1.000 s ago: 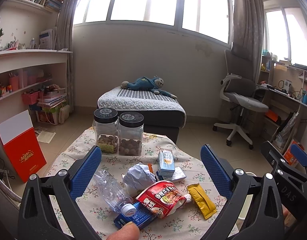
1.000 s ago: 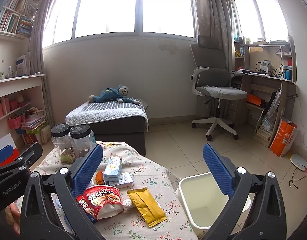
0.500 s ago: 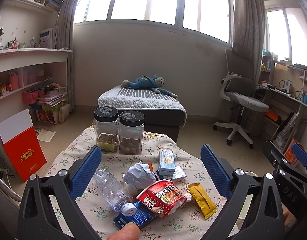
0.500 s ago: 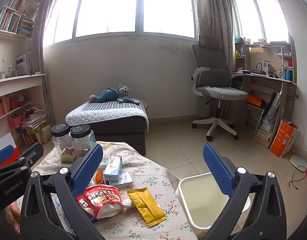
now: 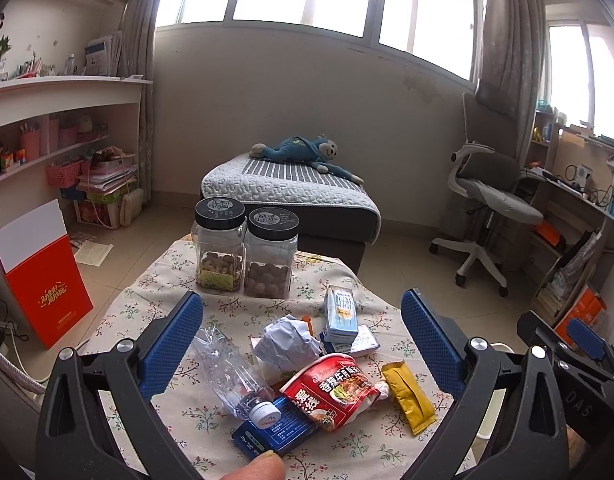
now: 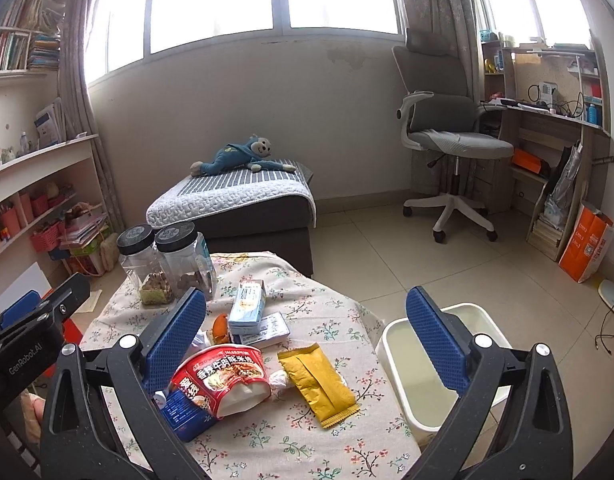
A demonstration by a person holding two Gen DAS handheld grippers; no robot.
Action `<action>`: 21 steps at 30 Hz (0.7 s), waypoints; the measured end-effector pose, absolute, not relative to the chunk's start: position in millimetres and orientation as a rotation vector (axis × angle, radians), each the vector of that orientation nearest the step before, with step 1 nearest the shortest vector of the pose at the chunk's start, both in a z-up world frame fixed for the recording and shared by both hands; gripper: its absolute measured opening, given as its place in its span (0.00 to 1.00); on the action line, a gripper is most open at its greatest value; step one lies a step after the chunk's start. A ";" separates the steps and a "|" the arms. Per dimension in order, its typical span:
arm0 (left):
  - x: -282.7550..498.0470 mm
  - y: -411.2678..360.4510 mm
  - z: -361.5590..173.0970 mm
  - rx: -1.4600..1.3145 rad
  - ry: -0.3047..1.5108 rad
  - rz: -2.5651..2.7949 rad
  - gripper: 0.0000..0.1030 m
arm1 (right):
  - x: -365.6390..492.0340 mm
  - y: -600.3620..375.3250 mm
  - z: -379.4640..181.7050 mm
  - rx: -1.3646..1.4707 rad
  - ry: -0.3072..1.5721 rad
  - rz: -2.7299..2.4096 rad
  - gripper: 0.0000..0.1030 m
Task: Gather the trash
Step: 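Grasp the clear plastic bottle with the left gripper while the right gripper grasps the yellow packet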
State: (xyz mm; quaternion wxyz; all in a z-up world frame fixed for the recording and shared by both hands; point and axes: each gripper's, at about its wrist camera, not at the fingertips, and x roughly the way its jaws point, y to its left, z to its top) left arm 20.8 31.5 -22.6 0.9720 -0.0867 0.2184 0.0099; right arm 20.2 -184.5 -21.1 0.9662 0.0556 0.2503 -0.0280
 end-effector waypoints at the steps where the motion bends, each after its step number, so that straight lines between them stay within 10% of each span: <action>1: 25.5 38.8 -21.4 -0.191 0.457 0.024 0.94 | 24.8 -185.1 -20.8 0.114 0.538 -0.052 0.93; 21: 121.1 135.5 -144.6 -0.724 1.136 0.089 0.94 | 92.5 -227.0 -106.0 0.371 1.039 0.076 0.93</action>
